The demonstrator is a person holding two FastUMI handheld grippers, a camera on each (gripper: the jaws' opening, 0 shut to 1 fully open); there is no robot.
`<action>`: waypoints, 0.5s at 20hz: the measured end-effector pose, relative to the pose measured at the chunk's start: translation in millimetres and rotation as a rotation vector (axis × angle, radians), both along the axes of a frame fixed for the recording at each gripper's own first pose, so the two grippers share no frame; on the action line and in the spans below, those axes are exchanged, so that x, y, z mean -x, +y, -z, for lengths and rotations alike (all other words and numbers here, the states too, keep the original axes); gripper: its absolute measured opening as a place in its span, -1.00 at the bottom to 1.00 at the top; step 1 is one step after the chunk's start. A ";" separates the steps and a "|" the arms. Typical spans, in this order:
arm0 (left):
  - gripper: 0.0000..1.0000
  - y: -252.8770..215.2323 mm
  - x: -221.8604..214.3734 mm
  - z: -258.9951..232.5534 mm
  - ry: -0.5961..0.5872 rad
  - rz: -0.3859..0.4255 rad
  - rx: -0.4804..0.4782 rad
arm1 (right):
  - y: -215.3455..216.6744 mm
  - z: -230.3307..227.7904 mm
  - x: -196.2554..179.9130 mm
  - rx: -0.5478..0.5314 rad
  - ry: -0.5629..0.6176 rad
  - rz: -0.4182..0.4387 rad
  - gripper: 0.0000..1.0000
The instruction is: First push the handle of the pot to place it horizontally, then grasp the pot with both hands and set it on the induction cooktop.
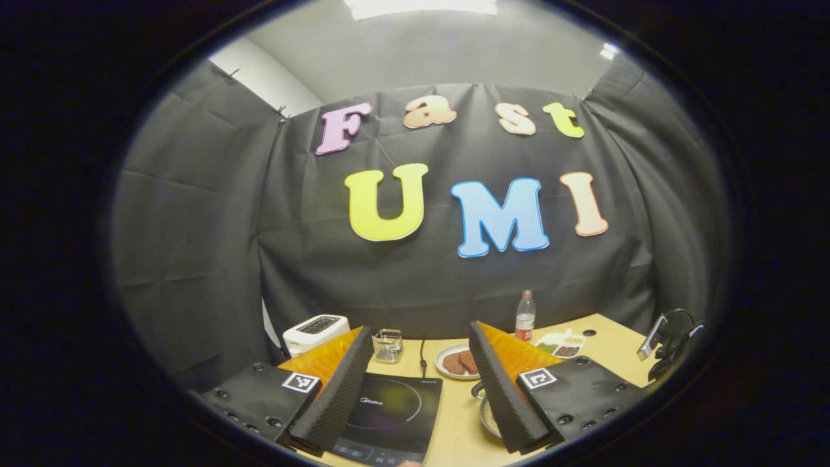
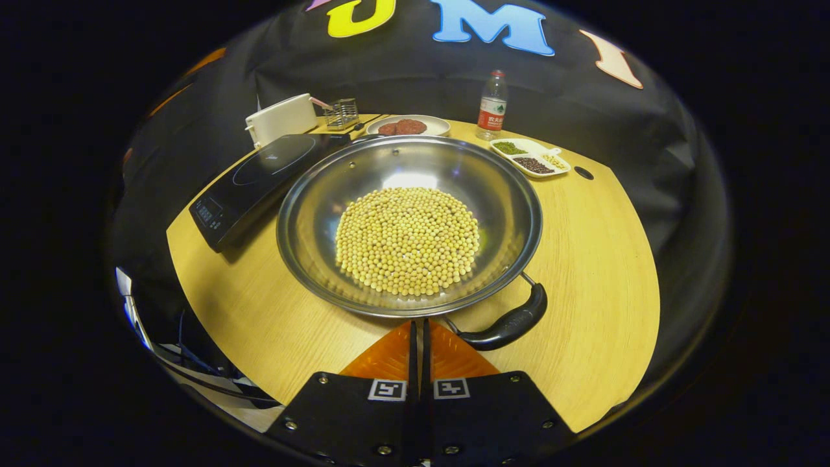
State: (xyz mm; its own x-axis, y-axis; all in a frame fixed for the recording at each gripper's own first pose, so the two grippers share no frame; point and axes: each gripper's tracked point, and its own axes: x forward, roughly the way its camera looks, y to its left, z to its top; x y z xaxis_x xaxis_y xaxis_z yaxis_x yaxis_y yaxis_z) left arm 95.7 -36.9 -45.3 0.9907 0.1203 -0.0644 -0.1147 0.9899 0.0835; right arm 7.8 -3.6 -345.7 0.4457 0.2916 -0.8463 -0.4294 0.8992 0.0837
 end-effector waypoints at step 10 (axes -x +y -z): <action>0.84 -9.0 -6.7 17.3 0.024 -0.053 0.009 | -47.2 5.5 -46.7 0.047 -0.015 0.067 -0.98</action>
State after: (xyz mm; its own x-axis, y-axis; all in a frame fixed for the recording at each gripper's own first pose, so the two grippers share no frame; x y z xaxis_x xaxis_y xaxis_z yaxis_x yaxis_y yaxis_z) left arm 102.4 -45.9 -62.6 0.9810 0.1722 -0.0894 -0.1655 0.9832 0.0775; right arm 54.5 -50.8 -351.2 0.4757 0.2209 -0.8514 -0.3692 0.9287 0.0347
